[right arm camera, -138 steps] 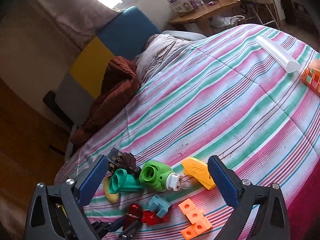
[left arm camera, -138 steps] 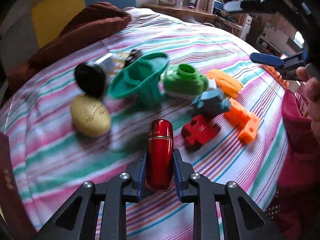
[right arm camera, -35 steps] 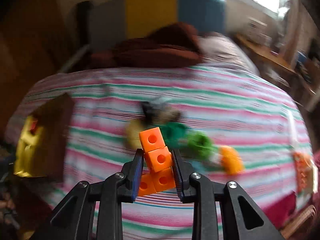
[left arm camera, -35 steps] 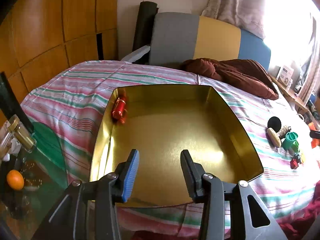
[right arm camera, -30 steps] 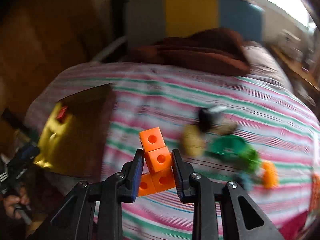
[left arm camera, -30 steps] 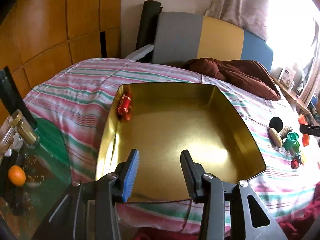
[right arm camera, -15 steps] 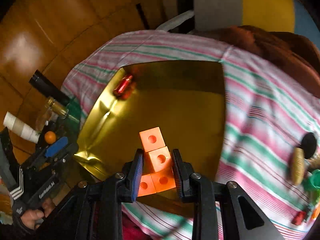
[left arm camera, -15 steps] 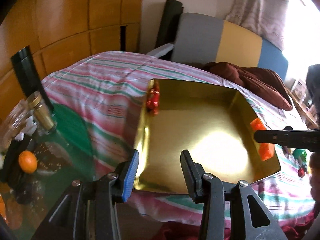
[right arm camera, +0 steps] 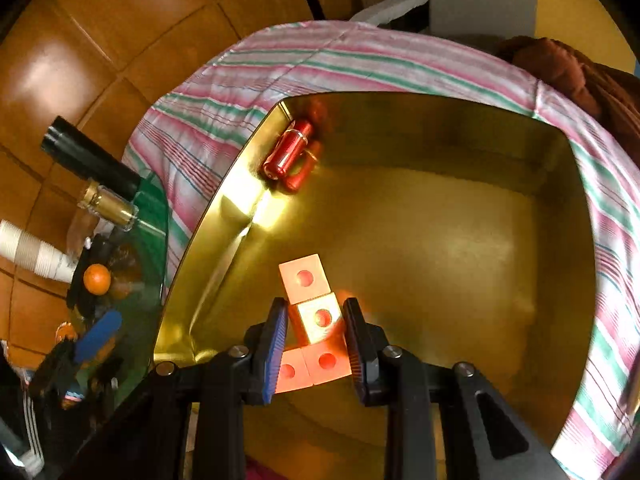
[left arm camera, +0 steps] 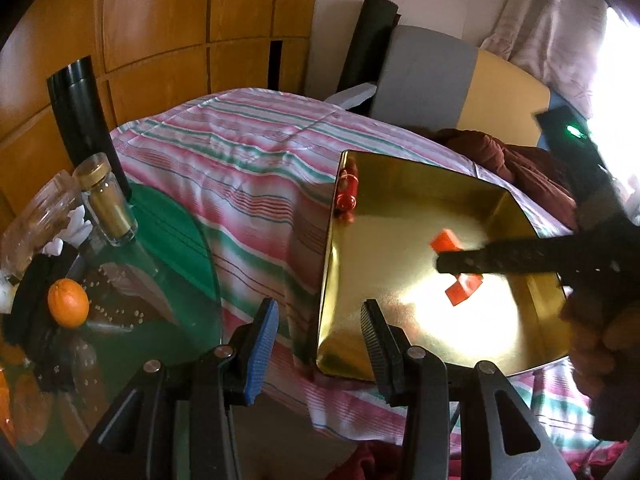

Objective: Organize rigid objects
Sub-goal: 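Carry the orange cubes into the gold tray and release them with the right tool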

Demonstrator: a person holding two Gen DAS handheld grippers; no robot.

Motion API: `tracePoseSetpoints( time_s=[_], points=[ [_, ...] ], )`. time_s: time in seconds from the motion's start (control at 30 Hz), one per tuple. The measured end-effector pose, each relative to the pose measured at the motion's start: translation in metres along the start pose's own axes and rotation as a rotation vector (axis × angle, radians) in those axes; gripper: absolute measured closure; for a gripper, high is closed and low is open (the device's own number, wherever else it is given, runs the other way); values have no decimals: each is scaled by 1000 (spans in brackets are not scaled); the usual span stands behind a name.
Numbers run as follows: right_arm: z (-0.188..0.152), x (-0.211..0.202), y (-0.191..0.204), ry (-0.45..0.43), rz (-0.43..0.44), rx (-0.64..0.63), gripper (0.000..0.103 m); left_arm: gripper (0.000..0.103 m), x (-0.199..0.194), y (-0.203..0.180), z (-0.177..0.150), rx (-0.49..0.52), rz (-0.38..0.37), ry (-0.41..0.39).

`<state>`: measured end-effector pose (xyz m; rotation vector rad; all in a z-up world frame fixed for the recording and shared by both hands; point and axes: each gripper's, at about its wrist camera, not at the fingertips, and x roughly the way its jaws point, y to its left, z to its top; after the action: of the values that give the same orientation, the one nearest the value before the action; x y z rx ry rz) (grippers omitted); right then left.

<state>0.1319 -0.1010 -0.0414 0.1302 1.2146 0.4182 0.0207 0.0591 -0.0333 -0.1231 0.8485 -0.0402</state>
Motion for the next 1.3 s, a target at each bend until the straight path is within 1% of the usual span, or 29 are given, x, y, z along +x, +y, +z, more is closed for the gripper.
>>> tracePoseSetpoints(
  time_s=[0.17,0.23,0.3,0.33,0.37,0.4,0.43,0.47,0.57,0.77,1.03,1.3],
  points=[
    [25,25,11,22,-2,41,75,59,3,5,0,-15,4,8],
    [35,35,12,31,10,73,75,59,4,7,0,-22,1,10],
    [45,42,9,32,40,133,74,59,5,8,0,-25,4,12],
    [49,45,8,32,61,159,72,59,5,9,0,-27,2,14],
    [52,47,6,31,92,187,67,59,5,9,0,-30,0,16],
    [54,47,4,28,124,213,65,59,5,9,-1,-31,0,15],
    [55,46,3,23,143,229,63,59,5,9,0,-30,1,13],
    [55,43,3,10,143,227,63,59,5,9,0,-28,3,12],
    [47,35,4,-8,108,188,63,59,6,10,-1,-29,6,10],
    [24,14,-4,-49,78,147,63,59,5,6,-2,-17,11,5],
    [-2,-26,-4,-150,-8,56,63,59,-5,-8,0,25,6,-22],
    [-33,-65,-10,-255,-100,-28,60,58,-15,-27,2,91,-4,-45]
  ],
)
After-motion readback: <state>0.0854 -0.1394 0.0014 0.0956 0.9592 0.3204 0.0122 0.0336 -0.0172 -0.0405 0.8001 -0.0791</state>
